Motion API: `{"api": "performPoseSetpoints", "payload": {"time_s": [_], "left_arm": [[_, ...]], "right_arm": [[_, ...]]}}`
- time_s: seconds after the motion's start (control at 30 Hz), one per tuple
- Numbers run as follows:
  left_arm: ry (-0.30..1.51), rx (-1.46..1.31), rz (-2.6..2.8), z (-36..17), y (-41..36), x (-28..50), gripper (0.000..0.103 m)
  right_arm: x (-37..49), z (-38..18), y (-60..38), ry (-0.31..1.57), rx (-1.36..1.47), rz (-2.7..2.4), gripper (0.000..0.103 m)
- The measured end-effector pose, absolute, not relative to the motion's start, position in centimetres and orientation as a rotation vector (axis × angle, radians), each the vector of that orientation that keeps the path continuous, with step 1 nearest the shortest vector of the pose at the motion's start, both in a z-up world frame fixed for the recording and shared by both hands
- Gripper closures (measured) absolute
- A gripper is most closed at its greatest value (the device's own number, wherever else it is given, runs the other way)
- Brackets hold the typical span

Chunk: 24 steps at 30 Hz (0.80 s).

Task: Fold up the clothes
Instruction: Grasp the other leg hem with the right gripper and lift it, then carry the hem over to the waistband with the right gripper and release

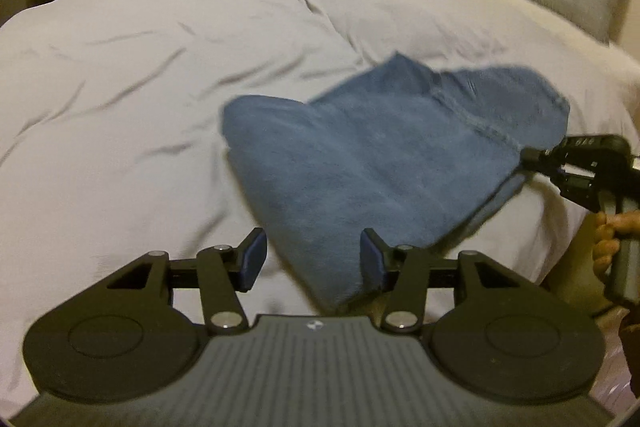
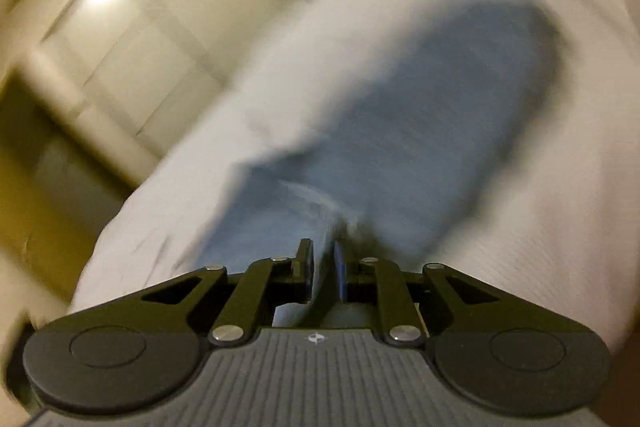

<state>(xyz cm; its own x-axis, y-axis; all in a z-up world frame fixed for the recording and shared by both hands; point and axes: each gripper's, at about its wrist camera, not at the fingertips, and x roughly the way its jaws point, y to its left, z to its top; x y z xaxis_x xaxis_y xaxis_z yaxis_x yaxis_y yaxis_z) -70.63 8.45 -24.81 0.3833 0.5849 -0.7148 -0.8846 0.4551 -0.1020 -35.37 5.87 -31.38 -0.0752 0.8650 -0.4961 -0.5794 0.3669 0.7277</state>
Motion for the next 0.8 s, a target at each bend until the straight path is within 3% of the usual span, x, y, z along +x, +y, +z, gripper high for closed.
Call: {"api": "performPoseSetpoints", "payload": {"time_s": [0.03,0.13,0.47,0.53,0.57,0.8], "left_arm": [[0.678,-0.517,0.986,-25.1,8.5,-69.9,0.056],[0.702,-0.503,0.985,-25.4,8.7,-69.0,0.056],[0.751,-0.488,1.004,-25.7,10.7,-67.8,0.055],[0.758,-0.488,1.002,-25.9,11.1,-67.7,0.055],[0.761,-0.49,1.002,-26.0,11.2,-67.6,0.054],[0.761,-0.493,0.99,-26.4,11.7,-67.7,0.05]], "right_arm": [[-34.5,-32.5,5.2,1.158,0.426,1.226,0.084],[-33.3,-33.8,4.4,1.208,0.578,1.26,0.071],[-31.7,-34.3,4.9,1.324,0.503,1.266,0.075],[-31.4,-34.1,4.2,1.333,0.515,1.264,0.063],[-31.2,-34.0,4.1,1.34,0.521,1.264,0.051],[-31.7,-34.1,4.8,1.363,0.483,1.267,0.051]]}}
